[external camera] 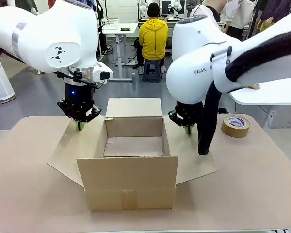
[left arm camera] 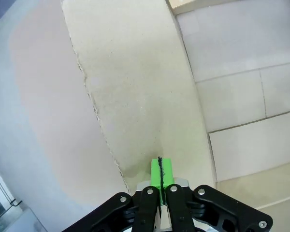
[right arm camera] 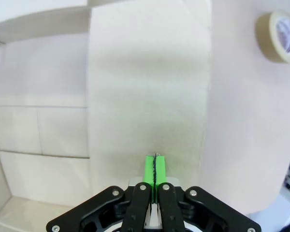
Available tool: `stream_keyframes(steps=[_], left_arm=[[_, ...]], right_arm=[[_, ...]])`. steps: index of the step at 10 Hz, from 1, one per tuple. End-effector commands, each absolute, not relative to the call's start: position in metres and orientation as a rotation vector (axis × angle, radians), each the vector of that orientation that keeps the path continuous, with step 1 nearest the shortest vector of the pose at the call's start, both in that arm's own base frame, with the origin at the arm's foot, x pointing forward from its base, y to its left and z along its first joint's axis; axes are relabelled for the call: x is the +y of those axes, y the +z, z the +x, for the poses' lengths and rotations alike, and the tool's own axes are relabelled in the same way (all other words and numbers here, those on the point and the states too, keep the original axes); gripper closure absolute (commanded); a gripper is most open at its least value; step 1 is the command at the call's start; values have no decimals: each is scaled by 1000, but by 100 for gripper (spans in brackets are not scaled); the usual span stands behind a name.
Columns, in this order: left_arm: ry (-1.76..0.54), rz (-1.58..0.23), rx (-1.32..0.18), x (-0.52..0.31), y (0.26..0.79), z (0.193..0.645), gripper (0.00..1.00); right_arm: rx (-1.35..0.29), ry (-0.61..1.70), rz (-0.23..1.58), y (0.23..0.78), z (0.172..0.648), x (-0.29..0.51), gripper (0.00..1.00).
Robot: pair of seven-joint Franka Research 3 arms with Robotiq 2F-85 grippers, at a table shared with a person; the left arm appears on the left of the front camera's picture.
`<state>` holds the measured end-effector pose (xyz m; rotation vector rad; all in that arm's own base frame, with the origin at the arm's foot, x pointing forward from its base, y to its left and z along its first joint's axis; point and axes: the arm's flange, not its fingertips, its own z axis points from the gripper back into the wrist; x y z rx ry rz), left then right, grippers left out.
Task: Wrap the clocks to prevent damage.
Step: Open the side flaps of the Package Box.
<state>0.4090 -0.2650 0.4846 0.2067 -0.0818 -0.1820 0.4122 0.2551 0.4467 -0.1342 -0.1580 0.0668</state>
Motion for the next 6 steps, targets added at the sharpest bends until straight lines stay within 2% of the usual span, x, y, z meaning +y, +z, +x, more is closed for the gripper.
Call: stream_keyframes(steps=[1,6], left_arm=[[-127,201,-86,-257,468,416,100],[-51,74,-110,-227,423,437,100]], right_arm=[[-154,10,-157,427,412,249,99],[-76,-26,-11,395,426,227,99]])
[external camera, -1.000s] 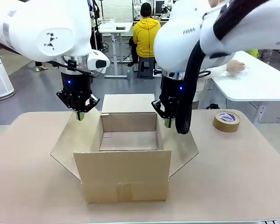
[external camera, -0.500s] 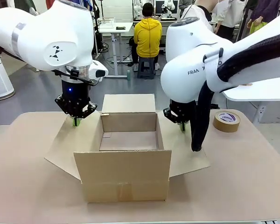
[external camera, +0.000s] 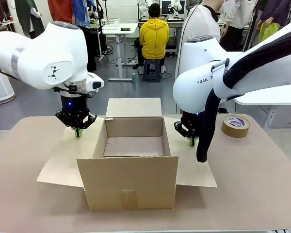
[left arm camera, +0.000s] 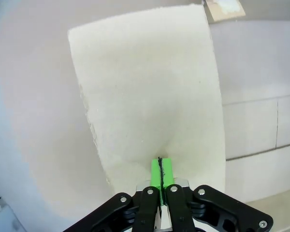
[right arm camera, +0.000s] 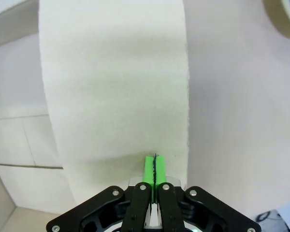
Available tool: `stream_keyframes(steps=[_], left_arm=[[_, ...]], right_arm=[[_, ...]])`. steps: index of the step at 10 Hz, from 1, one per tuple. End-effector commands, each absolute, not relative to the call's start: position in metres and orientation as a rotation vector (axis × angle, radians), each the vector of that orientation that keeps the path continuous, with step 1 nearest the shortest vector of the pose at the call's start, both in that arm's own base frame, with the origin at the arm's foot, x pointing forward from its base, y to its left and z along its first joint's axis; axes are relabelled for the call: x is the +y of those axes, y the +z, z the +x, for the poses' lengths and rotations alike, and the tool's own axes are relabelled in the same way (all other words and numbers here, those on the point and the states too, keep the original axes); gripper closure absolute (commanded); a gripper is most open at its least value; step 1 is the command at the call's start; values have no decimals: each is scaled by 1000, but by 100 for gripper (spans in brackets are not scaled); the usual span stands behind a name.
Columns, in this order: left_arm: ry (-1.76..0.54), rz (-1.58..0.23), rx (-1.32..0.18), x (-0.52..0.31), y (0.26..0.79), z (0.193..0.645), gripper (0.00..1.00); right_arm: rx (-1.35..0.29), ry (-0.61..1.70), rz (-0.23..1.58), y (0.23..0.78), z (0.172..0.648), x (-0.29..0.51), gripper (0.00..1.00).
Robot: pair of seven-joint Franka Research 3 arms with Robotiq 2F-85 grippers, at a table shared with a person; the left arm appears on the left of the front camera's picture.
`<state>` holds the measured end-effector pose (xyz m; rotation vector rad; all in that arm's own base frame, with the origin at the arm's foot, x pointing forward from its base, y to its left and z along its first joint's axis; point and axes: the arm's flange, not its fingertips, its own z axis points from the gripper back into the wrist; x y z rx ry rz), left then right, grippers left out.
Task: Wrap the clocks to prevent damage.
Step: Open the side flaps of the Package Box.
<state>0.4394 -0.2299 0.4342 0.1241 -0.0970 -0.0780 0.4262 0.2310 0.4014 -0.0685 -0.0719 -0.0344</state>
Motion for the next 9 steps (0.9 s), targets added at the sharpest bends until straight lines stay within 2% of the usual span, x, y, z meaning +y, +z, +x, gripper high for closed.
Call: stream_keyframes(steps=[1,6,9], left_arm=[[-50,30,-100,-223,416,439,100],[-29,-40,-66,-214,405,445,100],[-27,10,-50,-218,402,448,100]], right_arm=[[-67,-27,8,391,427,224,99],[-34,-13,51,389,440,213,99],[-55,-56,0,391,437,218,99]])
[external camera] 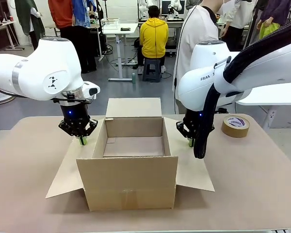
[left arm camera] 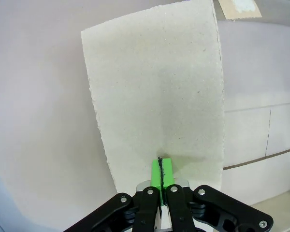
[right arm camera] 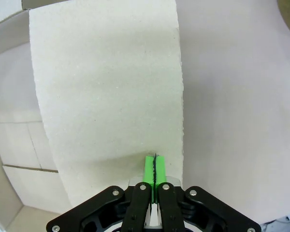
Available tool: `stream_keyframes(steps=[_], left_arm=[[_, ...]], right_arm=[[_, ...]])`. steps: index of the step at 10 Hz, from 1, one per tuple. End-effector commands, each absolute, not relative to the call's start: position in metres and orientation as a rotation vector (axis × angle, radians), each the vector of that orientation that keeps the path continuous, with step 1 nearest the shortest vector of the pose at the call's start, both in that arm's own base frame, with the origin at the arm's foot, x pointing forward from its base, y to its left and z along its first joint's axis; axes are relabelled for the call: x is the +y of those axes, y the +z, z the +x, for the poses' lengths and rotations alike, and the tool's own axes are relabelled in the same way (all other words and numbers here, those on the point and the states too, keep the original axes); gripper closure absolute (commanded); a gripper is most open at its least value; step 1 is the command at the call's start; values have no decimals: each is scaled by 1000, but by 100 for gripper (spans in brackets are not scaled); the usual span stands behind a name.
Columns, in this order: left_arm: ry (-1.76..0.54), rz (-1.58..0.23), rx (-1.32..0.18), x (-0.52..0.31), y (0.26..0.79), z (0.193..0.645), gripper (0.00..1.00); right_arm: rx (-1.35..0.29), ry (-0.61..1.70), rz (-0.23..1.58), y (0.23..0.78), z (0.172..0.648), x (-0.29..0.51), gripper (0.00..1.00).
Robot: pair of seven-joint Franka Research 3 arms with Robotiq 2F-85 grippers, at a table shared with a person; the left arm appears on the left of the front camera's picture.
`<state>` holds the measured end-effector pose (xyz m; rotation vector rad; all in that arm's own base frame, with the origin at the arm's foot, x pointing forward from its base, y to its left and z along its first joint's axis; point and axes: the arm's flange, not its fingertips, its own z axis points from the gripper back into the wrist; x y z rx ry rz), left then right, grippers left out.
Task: Wrap the clocks to prevent damage.
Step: Open the side flaps of the Package Box, then once the human has placed the objects inside and stepped back, release both hands from the side flaps of the Package Box.
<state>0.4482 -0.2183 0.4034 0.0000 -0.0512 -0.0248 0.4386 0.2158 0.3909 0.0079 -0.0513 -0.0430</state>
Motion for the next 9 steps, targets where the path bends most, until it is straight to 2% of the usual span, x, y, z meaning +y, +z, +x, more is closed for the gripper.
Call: stream_keyframes(steps=[1,9], left_arm=[[-27,10,-50,-218,402,448,100],[-27,10,-50,-218,402,448,100]], right_arm=[[-55,-56,0,391,437,218,99],[-55,-56,0,391,437,218,99]])
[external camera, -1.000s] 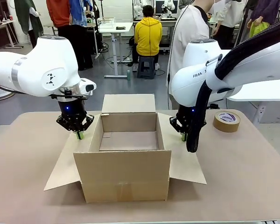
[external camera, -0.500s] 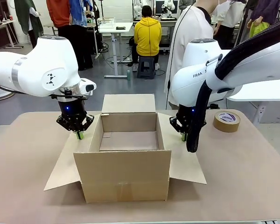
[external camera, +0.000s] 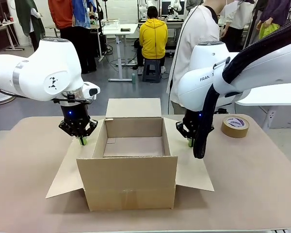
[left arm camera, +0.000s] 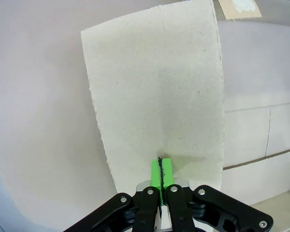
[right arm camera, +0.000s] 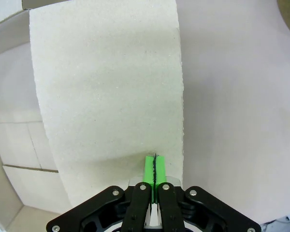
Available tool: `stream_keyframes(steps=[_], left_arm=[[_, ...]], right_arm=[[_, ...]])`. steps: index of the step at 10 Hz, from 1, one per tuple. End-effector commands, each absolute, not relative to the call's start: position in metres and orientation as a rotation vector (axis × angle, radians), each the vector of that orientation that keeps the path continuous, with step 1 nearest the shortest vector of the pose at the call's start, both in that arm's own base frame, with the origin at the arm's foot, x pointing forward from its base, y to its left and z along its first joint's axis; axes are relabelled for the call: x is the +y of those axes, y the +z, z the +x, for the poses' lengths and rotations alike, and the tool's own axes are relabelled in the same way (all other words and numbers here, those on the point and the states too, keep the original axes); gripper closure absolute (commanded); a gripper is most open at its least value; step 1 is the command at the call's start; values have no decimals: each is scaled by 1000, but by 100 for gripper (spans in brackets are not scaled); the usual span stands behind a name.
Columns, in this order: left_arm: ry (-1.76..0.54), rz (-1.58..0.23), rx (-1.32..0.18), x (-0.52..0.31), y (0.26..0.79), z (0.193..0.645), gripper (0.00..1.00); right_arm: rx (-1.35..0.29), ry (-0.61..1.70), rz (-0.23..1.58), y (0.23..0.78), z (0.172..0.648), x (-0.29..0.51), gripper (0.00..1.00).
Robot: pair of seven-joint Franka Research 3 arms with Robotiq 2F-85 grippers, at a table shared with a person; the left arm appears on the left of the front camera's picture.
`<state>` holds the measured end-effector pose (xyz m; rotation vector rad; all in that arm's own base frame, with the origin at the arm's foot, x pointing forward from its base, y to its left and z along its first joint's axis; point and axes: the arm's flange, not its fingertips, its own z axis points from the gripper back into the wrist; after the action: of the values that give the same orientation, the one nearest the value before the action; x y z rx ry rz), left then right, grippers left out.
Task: Wrap the clocks to prevent damage.
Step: Once the human has placed the objects inside and stepped back, release both hands from the side flaps of the Package Box.
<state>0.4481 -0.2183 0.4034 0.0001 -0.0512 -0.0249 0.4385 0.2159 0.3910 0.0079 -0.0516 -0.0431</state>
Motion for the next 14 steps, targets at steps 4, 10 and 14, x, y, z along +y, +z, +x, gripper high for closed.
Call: stream_keyframes(steps=[4,10,14], left_arm=[[-27,10,-50,-218,402,448,100],[-27,10,-50,-218,402,448,100],[-27,10,-50,-218,402,448,100]], right_arm=[[-55,-56,0,391,437,218,99],[-55,-56,0,391,437,218,99],[-55,-56,0,391,437,218,99]])
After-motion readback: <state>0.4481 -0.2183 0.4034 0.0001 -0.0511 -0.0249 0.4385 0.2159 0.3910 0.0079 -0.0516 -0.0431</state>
